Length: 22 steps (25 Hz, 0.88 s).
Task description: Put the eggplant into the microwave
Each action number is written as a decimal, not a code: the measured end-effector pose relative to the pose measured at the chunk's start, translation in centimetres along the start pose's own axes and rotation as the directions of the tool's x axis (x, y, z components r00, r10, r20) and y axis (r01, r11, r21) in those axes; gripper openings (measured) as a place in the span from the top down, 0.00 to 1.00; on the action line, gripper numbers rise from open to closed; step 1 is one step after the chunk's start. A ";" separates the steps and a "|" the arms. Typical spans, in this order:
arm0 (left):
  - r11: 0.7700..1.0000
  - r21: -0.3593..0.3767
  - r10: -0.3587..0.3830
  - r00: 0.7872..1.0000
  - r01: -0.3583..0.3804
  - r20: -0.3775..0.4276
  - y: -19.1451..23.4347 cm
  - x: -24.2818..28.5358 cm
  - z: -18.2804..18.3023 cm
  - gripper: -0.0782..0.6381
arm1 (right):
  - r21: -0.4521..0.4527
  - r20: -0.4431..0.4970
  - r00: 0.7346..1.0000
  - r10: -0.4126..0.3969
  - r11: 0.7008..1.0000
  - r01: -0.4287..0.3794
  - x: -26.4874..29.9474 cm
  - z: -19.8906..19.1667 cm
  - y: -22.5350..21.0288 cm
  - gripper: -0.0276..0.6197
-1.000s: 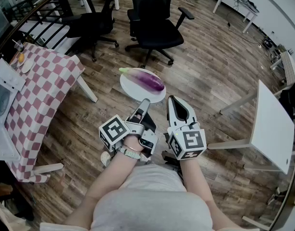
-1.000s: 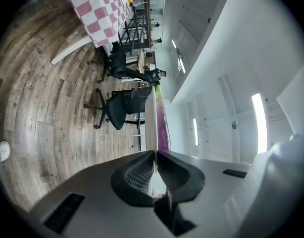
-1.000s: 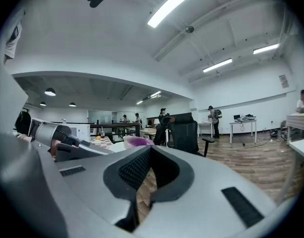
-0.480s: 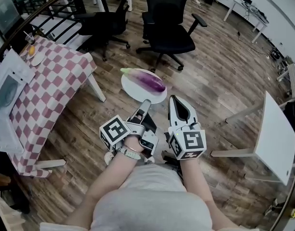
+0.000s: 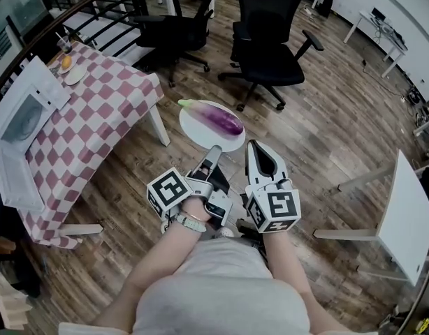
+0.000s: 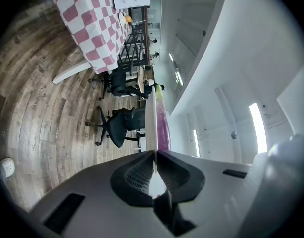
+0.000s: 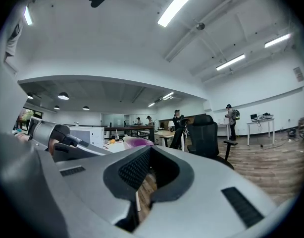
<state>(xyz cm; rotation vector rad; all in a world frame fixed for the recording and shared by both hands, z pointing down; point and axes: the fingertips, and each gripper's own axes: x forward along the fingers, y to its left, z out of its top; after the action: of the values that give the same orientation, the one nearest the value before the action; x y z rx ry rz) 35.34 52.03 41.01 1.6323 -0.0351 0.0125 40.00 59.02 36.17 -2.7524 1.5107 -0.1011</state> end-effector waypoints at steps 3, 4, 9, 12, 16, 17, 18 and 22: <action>1.000 0.004 0.002 1.000 -0.002 0.022 -0.1 -0.6 2.2 0.86 | -0.004 0.008 1.000 0.027 1.000 -0.027 1.5 0.3 1.9 0.92; 1.000 0.007 0.000 1.000 0.000 0.028 -0.2 -0.8 2.9 0.86 | -0.005 0.010 0.999 0.035 0.999 -0.035 2.0 0.4 2.4 0.92; 1.000 0.017 -0.008 0.998 0.007 0.059 -0.5 -1.8 6.2 0.86 | -0.008 0.016 0.998 0.069 0.998 -0.069 4.5 0.9 4.9 0.92; 1.000 0.018 -0.008 0.997 0.007 0.078 -0.6 -2.3 8.2 0.86 | -0.012 0.017 0.996 0.090 0.996 -0.089 6.0 1.2 6.5 0.92; 1.000 0.010 -0.014 0.994 0.013 0.107 -0.5 -3.2 10.5 0.86 | -0.025 0.014 0.993 0.120 0.993 -0.119 7.4 1.3 8.6 0.92; 1.000 0.008 -0.015 0.993 0.014 0.114 -0.5 -3.5 11.0 0.86 | -0.027 0.012 0.992 0.127 0.992 -0.126 7.7 1.3 9.0 0.92; 1.000 0.009 -0.016 0.993 0.015 0.120 -0.5 -3.7 11.5 0.86 | -0.027 0.009 0.991 0.132 0.991 -0.132 8.0 1.3 9.5 0.92; 1.000 0.011 -0.020 0.988 0.019 0.151 -0.3 -5.1 13.9 0.86 | -0.022 0.001 0.989 0.150 0.988 -0.150 9.3 1.0 11.4 0.92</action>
<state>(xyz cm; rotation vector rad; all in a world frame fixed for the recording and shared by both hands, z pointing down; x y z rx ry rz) 30.04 38.29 39.67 1.6409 -0.1351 -0.1262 35.44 45.02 35.31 -2.6420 1.7216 -0.0800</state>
